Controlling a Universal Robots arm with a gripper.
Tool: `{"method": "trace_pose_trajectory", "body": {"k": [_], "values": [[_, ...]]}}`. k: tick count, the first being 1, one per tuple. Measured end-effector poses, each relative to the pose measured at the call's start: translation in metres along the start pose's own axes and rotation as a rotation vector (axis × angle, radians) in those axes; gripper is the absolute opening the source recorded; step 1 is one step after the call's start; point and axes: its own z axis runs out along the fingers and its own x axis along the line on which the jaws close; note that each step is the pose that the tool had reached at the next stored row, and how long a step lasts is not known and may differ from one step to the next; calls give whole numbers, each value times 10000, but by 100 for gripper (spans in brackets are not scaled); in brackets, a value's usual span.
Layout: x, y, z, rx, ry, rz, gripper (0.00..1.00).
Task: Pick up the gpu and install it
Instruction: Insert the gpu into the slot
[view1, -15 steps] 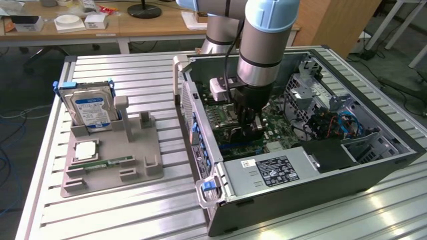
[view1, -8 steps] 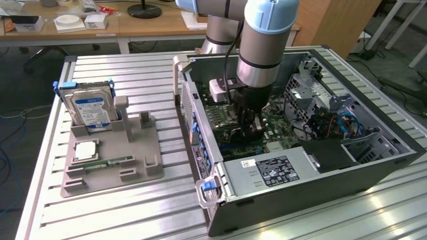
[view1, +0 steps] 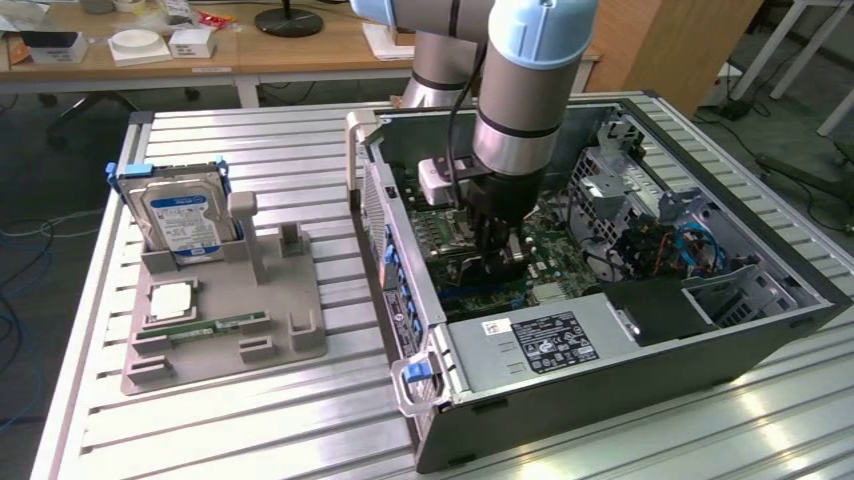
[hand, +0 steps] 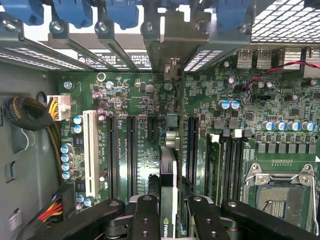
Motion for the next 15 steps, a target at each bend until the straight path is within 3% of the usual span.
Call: {"method": "trace_pose_trajectory", "body": {"k": [15], "values": [[0, 20, 2, 3, -2, 1, 26]]}}
